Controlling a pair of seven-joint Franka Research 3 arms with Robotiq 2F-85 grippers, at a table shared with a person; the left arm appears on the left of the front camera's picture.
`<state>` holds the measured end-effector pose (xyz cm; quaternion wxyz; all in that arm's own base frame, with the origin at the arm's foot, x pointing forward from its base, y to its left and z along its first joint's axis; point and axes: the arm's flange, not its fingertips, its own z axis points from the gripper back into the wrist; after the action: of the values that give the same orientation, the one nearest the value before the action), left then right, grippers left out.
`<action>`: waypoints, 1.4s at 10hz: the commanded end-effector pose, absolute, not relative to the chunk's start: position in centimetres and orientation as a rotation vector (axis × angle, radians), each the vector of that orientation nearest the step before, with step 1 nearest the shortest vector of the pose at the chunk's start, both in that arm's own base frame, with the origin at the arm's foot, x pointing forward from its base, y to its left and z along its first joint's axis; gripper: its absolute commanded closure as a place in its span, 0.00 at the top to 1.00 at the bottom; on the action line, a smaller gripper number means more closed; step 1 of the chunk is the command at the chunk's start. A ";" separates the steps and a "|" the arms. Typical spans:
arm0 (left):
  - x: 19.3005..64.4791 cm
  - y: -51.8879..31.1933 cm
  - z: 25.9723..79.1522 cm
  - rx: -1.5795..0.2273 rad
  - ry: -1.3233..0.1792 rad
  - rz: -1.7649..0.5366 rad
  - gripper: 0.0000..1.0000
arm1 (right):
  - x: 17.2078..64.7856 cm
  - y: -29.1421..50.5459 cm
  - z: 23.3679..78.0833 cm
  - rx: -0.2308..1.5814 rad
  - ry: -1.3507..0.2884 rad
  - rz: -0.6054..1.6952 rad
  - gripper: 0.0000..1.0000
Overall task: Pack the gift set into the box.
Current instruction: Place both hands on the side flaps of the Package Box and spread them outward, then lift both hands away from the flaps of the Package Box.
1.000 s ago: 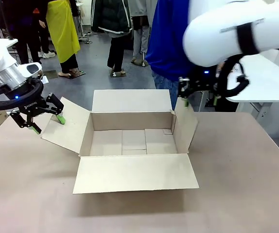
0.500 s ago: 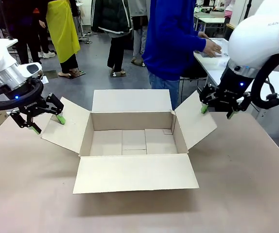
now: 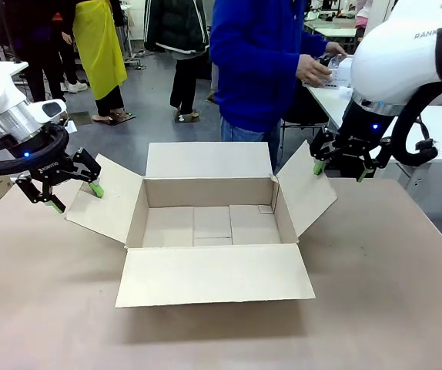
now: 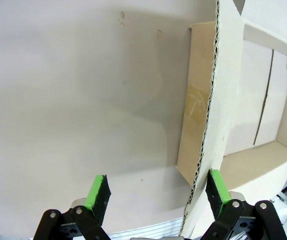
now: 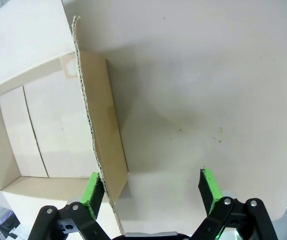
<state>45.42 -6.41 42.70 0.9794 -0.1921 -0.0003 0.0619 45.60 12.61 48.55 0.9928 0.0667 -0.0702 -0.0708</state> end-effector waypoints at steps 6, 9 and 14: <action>45.2 -6.4 42.9 -0.367 -0.006 0.136 1.00 | 45.7 12.4 48.8 0.109 -0.139 -0.167 1.00; 45.2 -6.4 42.9 -0.367 -0.006 0.136 1.00 | 45.7 12.4 48.8 0.109 -0.139 -0.167 1.00; 45.2 -6.4 42.9 -0.367 -0.006 0.136 1.00 | 45.7 12.4 48.8 0.109 -0.139 -0.167 1.00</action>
<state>45.42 -6.41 42.70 0.9794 -0.1921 -0.0003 0.0619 45.64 12.34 48.50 0.9928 0.0654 -0.0683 -0.0735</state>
